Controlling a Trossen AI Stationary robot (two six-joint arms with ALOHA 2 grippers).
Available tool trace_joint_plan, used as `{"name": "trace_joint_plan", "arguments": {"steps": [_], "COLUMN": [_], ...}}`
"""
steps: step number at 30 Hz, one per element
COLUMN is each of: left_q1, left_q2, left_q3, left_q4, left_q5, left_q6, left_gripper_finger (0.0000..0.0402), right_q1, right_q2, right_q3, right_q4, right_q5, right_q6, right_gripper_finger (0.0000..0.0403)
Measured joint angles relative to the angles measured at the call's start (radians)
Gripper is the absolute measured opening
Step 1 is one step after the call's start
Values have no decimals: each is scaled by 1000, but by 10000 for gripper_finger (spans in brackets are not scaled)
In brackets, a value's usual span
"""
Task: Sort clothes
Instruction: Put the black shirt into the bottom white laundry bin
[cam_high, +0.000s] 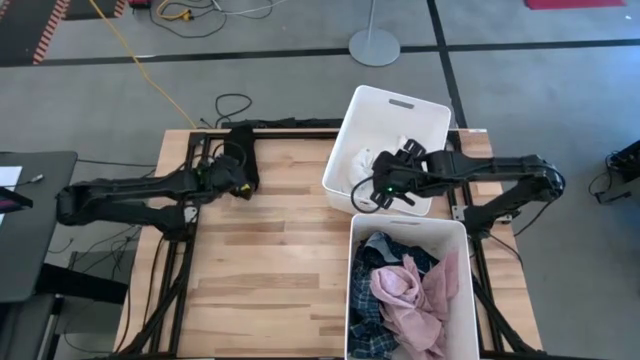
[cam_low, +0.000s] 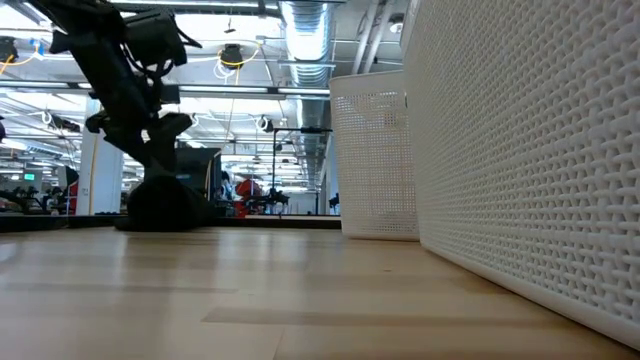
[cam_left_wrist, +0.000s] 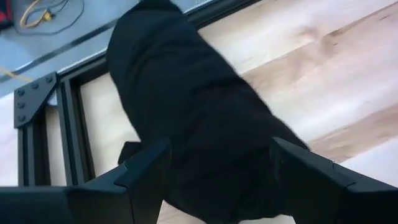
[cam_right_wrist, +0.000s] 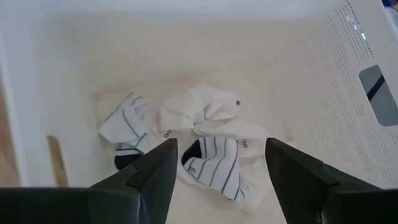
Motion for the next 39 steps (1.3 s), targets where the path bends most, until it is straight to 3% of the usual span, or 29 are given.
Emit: {"name": "trace_joint_plan", "arguments": {"steps": [7,15,20,24,30,39], "left_q1": [74,140,141,141,135,112], "left_q2": [96,327,445,485,473,410], "left_q3": [0,4,7,8,7,-1], "left_q4": [27,146,209,216,207,180], "left_q5": [69,181,186,188,199,239], "left_q6": [9,98,159,191,253,301], "left_gripper_finger": [266,266,259,217,93,92], "right_q1": [40,80,104,119,124,133], "right_q2": [0,0,0,0,0,0], "right_q3": [0,0,0,0,0,0], "right_q4": [5,49,61,80,108,121], "right_q5": [27,27,27,27,31,32], "right_q6": [2,2,2,2,-2,-2], "right_gripper_finger": [258,258,258,258,258,258]}}
